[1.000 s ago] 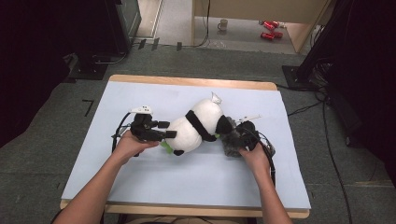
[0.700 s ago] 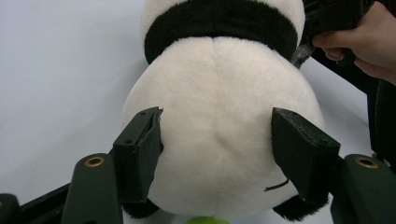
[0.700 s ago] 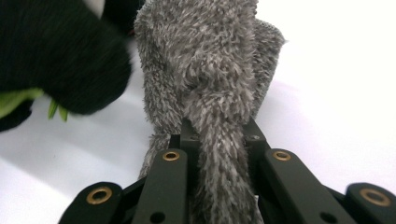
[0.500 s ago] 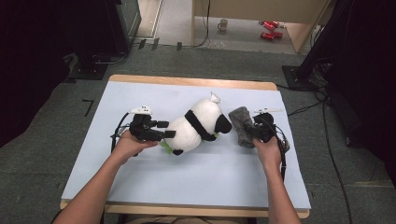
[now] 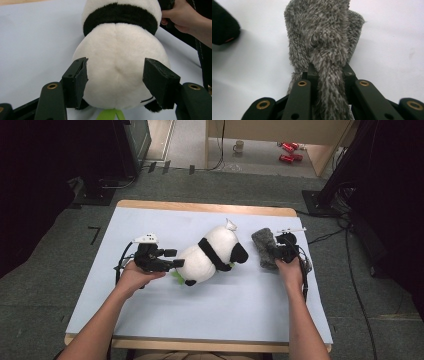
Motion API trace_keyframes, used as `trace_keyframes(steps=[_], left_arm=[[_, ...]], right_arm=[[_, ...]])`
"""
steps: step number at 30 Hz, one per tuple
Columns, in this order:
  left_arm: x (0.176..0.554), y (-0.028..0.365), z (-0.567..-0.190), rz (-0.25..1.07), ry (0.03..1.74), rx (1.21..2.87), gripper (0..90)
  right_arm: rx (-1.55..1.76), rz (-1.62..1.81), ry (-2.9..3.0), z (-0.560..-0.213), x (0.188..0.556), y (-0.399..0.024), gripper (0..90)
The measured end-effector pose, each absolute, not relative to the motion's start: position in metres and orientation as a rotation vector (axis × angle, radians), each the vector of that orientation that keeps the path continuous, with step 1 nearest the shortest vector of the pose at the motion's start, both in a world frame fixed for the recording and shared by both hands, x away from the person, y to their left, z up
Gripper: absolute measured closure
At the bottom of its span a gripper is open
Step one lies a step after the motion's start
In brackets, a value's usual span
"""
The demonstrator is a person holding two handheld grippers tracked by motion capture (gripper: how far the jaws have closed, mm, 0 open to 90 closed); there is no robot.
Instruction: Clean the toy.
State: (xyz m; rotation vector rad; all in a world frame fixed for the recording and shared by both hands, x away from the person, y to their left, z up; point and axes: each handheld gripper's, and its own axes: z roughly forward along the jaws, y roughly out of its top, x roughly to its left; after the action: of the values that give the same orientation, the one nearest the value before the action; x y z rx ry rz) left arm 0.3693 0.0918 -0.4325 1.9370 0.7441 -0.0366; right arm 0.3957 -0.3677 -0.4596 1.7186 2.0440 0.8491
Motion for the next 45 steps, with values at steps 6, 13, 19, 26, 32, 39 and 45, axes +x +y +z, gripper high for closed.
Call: trace_keyframes(steps=[6,13,19,26,32,39,45], left_arm=[[0.368,0.099,-0.431,-0.024,0.757,1.928,36.3],[0.370,0.103,-0.431,0.006,0.760,1.950,36.3],[0.373,0.109,-0.433,0.029,0.772,1.956,36.3],[0.374,0.118,-0.435,0.088,0.784,1.974,36.2],[0.376,0.123,-0.439,0.117,0.794,1.988,36.1],[0.379,0.128,-0.444,0.148,0.806,2.006,36.1],[0.381,0.133,-0.447,0.153,0.817,1.997,36.1]], right_arm=[[1.771,0.868,2.041,-0.470,0.399,-0.378,73.8],[1.811,0.850,2.025,-0.472,0.398,-0.382,48.7],[1.800,0.883,2.003,-0.463,0.390,-0.385,43.9],[1.780,0.926,1.979,-0.451,0.376,-0.383,41.0],[1.777,0.949,1.949,-0.443,0.363,-0.382,40.0],[1.760,0.946,1.961,-0.441,0.344,-0.384,39.1],[1.741,0.955,1.969,-0.440,0.328,-0.385,37.5]])
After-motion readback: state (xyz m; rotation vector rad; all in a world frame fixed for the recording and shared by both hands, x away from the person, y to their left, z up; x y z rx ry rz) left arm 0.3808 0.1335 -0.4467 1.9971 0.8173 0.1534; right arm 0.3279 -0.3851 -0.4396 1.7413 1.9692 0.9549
